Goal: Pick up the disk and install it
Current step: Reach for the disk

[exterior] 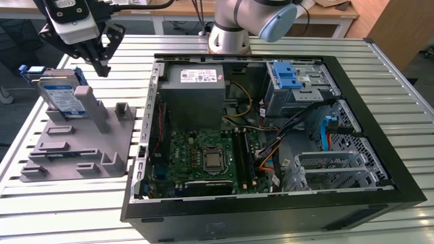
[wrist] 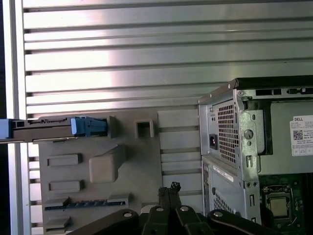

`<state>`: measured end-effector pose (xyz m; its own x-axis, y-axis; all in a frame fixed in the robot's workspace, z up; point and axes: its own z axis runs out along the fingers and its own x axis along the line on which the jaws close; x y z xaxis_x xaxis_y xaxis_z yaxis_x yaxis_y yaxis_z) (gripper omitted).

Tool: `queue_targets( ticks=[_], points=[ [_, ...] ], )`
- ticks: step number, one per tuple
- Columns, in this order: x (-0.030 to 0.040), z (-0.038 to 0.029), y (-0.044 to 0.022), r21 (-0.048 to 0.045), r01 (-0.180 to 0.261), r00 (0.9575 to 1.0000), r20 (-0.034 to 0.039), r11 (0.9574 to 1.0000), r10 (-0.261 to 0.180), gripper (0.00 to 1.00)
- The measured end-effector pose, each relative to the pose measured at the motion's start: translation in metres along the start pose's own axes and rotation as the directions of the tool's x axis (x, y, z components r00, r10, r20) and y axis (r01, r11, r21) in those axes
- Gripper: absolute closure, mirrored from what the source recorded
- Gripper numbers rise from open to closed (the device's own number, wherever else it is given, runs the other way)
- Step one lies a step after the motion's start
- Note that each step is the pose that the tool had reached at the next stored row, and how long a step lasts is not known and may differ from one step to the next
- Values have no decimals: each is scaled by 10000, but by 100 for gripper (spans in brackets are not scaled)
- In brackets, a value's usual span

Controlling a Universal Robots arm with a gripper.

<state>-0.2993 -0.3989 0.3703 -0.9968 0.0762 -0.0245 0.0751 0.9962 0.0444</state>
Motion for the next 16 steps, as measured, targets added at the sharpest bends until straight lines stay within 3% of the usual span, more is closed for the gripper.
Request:
queue_targets(
  ticks=[16],
  points=[
    [62, 8, -5, 1, 0, 10000, -1, 10000, 0, 89]
  ],
)
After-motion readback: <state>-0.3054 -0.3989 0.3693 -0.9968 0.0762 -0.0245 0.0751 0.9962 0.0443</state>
